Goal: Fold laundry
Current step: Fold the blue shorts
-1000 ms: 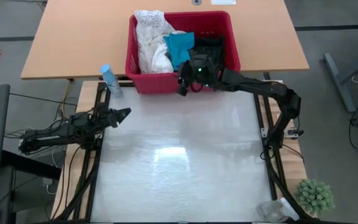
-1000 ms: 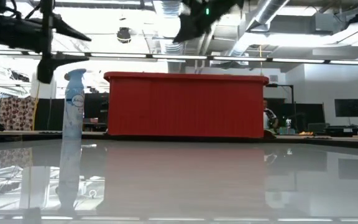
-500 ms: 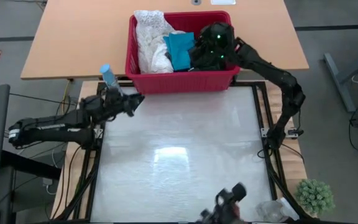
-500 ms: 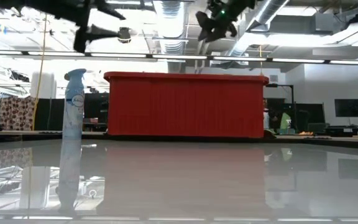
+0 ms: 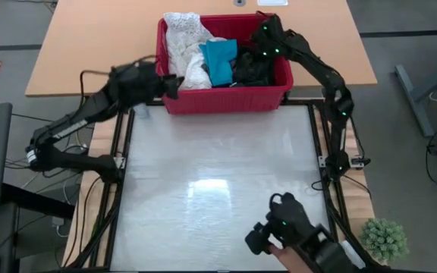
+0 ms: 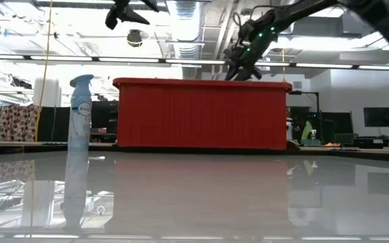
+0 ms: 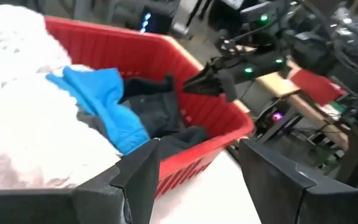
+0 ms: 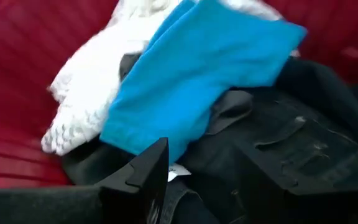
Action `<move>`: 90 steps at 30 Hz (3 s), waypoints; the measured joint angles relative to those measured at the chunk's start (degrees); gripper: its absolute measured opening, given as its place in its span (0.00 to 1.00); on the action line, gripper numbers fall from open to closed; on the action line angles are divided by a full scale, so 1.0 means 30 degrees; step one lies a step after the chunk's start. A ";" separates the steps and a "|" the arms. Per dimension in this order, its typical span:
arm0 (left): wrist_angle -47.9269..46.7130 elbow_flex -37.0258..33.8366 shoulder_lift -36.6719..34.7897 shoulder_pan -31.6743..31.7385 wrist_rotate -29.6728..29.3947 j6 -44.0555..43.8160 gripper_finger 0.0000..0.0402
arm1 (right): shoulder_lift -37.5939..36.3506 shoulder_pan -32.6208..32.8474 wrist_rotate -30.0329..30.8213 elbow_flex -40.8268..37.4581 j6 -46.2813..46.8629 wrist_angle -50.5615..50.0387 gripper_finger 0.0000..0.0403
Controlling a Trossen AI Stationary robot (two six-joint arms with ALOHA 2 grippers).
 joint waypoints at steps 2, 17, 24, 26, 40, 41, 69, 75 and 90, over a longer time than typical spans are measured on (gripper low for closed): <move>-0.1493 0.1062 0.0730 0.0900 0.0604 -0.0537 0.52 | 0.1106 0.0082 -0.0108 0.1780 -0.0620 -0.1116 0.49; -0.3555 0.2570 0.2312 0.5957 0.5642 -0.0881 0.52 | 0.4613 0.0956 -0.0152 0.3354 0.1124 -0.0373 0.49; -0.3636 0.2570 0.2302 0.6569 0.5561 0.0225 0.52 | 0.6590 0.1412 -0.0145 0.3354 0.2032 0.0482 0.49; -0.3728 0.2570 0.2302 0.6637 0.5563 0.0580 0.52 | 0.7000 0.1428 -0.0149 0.3354 0.2353 0.0546 0.49; -0.3793 0.2568 0.2302 0.6665 0.5526 0.1944 0.52 | 0.6821 0.1603 -0.0157 0.3834 0.2605 0.0223 0.08; -0.3793 0.2563 0.2302 0.6665 0.5490 0.1951 0.52 | 0.6535 0.1603 -0.0143 0.3834 0.2677 0.0216 0.08; -0.3756 0.2556 0.2300 0.6665 0.5433 0.4768 0.52 | -0.1610 0.3757 -0.1095 0.3885 0.2760 0.0590 0.08; -0.3764 0.2556 0.2294 0.6665 0.5856 0.5098 0.52 | -0.3060 0.5789 -0.2540 0.3883 0.3255 0.0548 0.08; -0.8224 0.2556 0.2272 0.6587 1.3104 0.6980 0.52 | -0.3315 1.1884 -0.4449 0.3791 0.3839 -0.9168 0.08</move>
